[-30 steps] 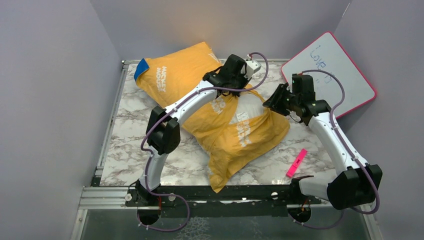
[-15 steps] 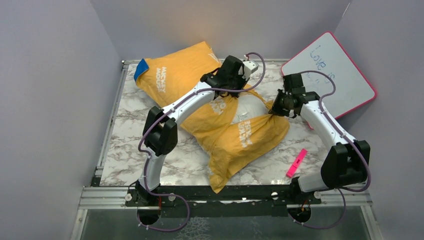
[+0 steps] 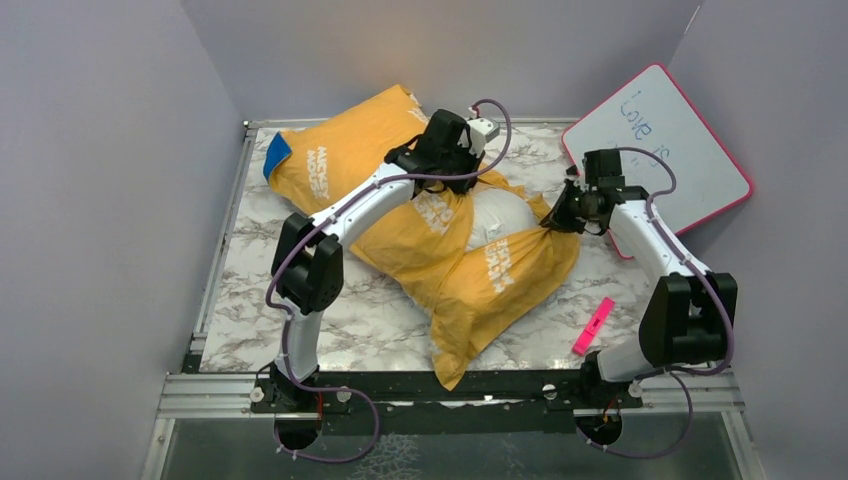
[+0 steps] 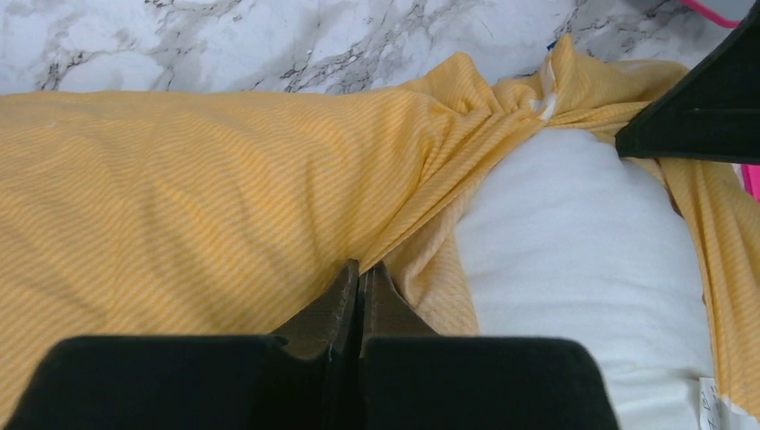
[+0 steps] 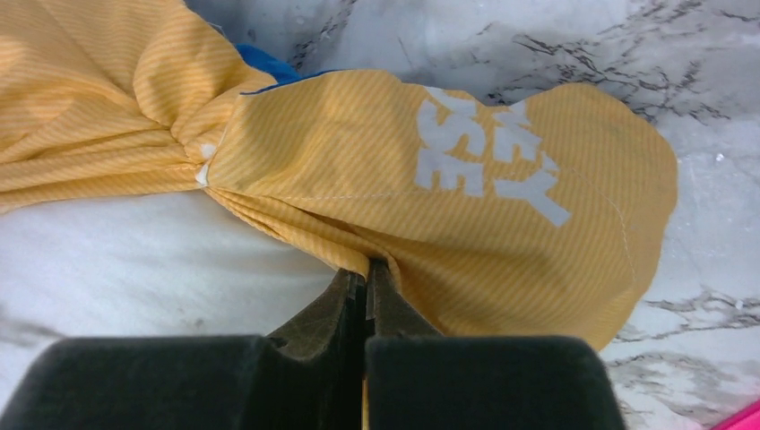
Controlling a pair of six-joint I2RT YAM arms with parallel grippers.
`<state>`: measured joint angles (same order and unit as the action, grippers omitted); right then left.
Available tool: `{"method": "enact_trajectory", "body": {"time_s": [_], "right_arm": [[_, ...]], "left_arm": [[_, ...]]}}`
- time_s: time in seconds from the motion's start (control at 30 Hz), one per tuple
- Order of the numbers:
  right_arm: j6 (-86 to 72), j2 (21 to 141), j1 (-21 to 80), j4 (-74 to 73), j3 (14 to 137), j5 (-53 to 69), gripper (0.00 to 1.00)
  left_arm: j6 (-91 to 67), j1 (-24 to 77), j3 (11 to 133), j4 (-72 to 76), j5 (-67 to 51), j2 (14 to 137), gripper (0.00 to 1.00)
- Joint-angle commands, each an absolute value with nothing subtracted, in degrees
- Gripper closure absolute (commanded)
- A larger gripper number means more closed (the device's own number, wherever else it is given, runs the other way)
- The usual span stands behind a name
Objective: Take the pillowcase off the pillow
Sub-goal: Remove the pillow from the pillowcase.
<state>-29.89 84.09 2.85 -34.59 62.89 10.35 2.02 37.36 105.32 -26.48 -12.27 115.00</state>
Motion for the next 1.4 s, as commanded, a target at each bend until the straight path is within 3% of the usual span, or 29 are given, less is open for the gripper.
{"method": "enact_trajectory", "body": {"time_s": [0.0,0.07,0.13,0.17,0.3,0.37,0.4,0.43,0.5,0.6,0.7,0.87,0.97,1.13,1.3,1.37], "right_arm": [[-24.37,86.58,0.35,-36.47,68.17,14.22,0.93],[-24.35,86.23,0.35,-38.24,71.7,14.71,0.84],[-25.21,85.31,0.35,-40.75,74.51,14.66,0.6],[-25.51,84.48,0.35,-41.32,75.18,15.08,0.53],[-29.05,79.35,0.35,-42.39,74.56,16.54,0.22],[-31.89,76.19,0.35,-42.68,73.55,17.51,0.13],[-33.88,73.85,0.35,-42.64,73.04,17.73,0.03],[-36.56,71.72,0.35,-42.32,71.81,17.91,0.0],[-41.77,66.93,0.35,-38.83,65.86,20.84,0.0],[-48.85,61.81,0.34,-28.74,55.88,34.66,0.0],[-54.48,61.16,0.98,-18.29,49.06,46.95,0.12],[-52.86,60.58,15.06,-30.37,55.72,29.81,0.16],[-56.54,62.73,21.36,-38.99,58.7,20.63,0.27],[-62.92,64.79,29.97,-37.16,57.5,15.46,0.39],[-64.89,73.73,37.02,-43.7,63.36,9.07,0.48],[-66.74,75.99,38.43,-48.22,64.64,4.07,0.61]], "left_arm": [[0.8,33.22,106.7,-34.99,-11.98,113.44,1.0],[0.34,33.2,107.63,-35.04,-12.21,113.55,0.99],[0.25,33.22,108.28,-34.98,-12.48,113.33,0.94],[0.26,33.18,108.54,-34.9,-12.79,113.11,0.92],[-1.66,33.2,109.65,-34.88,-14.76,111.69,0.69],[-2.39,33.21,109.94,-34.67,-15.07,110.55,0.52],[-2.66,33.22,109.97,-34.59,-15.15,109.89,0.45],[-2.87,33.16,109.95,-34.53,-15.52,109.15,0.4],[-3.52,33.2,109.47,-34.36,-16.16,107.38,0.3],[-4.23,33.22,106.96,-33.28,-17.36,103.39,0.22],[-4.19,33.16,102.15,-32.44,-15.69,98.33,0.17],[-4.41,33.13,90.79,-32.17,-11.17,88.87,0.12],[-5.08,33.09,84.81,-32.09,-15.0,84.74,0.12],[-5.55,33.7,78.57,-31.72,-27.06,80.83,0.12],[-4.16,36.5,76.35,-32.69,-28.27,80.74,0.12],[-4.1,37.68,75.92,-33.04,-26.79,81.28,0.14]]}}
